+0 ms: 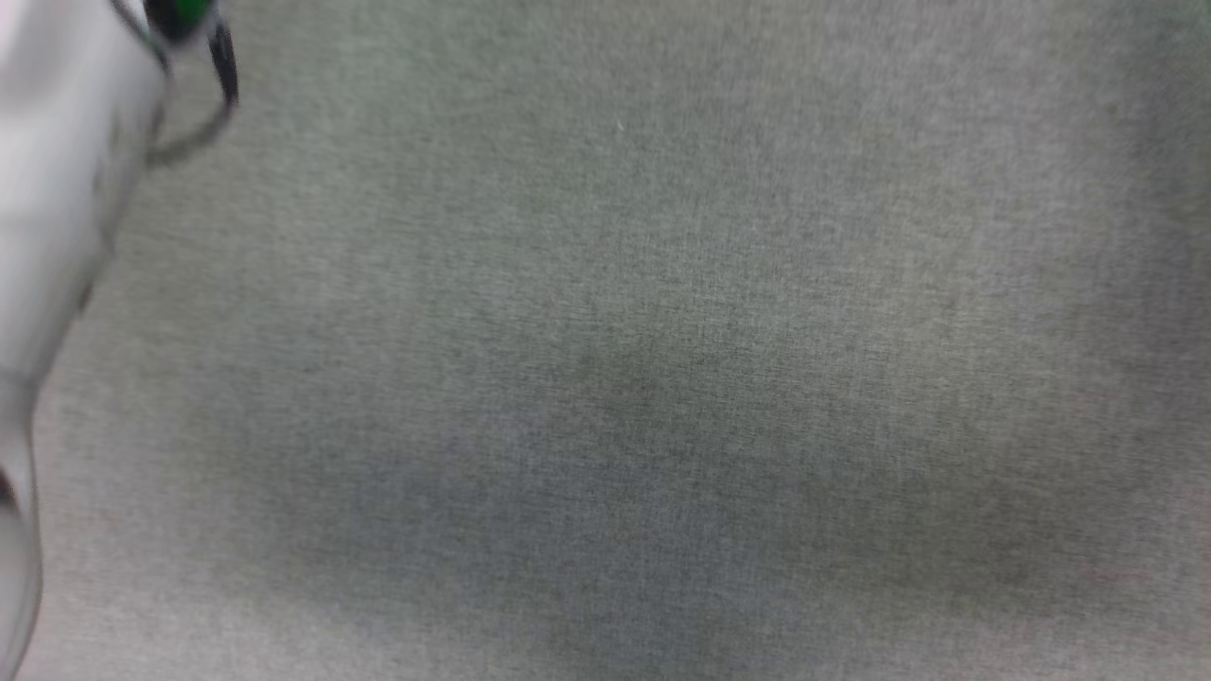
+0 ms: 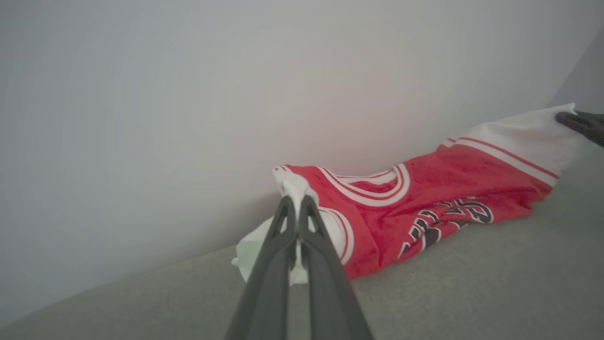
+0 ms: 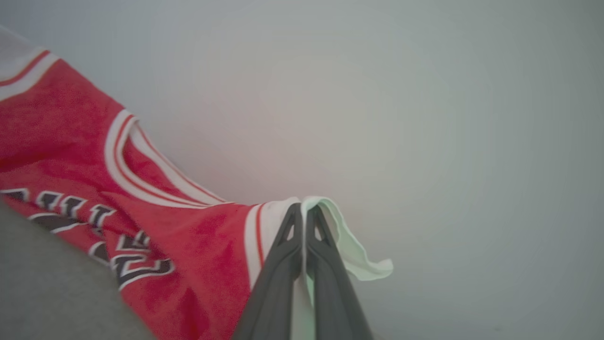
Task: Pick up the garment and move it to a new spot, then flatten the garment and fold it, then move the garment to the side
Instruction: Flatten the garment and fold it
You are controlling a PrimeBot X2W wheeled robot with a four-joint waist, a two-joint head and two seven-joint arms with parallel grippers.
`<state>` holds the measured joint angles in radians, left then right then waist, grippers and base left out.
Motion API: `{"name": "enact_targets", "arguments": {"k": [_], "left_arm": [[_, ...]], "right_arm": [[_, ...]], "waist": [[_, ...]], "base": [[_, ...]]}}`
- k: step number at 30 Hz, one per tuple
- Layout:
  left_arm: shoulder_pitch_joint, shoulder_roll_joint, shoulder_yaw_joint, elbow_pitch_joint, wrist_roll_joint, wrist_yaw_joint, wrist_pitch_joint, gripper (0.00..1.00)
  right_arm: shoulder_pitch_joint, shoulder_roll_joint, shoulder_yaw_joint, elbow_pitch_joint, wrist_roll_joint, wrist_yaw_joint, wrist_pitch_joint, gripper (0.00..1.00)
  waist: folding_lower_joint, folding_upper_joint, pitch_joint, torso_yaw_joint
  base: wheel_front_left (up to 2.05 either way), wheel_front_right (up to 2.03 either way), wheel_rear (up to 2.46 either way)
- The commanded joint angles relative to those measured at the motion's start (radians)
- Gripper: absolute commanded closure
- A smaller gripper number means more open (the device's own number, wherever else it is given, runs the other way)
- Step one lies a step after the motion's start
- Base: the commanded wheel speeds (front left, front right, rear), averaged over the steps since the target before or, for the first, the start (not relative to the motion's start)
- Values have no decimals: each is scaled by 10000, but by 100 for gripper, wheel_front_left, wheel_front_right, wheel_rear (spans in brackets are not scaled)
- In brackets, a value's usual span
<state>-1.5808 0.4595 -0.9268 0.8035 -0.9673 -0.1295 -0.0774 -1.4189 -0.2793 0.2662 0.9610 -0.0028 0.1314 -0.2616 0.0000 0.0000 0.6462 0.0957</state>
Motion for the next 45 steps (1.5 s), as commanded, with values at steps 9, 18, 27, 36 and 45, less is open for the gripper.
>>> {"name": "enact_targets", "arguments": {"k": [9,18,27,36,45], "left_arm": [[3295,2469,-1420,-3112,-2146,-2,507,100],[6915,5068,-2540,-5980,-2452,623,-195,100],[9823,6246,-3185,-7685,-2496,2325,-1143,100],[11250,5704,-3327,-7451,-3044,2812,-1430,100],[11912,5110,-3219,-6911,-3290,3372,-1679,100]], "right_arm": [[3718,-1684,2632,-2041,3027,-15,-28,100],[8163,-3624,3454,-4347,4645,-15,328,100],[11288,-4820,3682,-6015,5313,-15,1155,100],[12676,-5136,4199,-7072,7064,-13,2814,100],[13165,-5119,4176,-6865,8220,-18,5000,90]], "waist": [[0,0,-2730,-343],[0,0,-4248,-521],[0,0,-4584,-573],[0,0,-4487,-555],[0,0,-4293,-456]], "base": [[0,0,0],[0,0,0],[0,0,0],[0,0,0],[0,0,0]]}}
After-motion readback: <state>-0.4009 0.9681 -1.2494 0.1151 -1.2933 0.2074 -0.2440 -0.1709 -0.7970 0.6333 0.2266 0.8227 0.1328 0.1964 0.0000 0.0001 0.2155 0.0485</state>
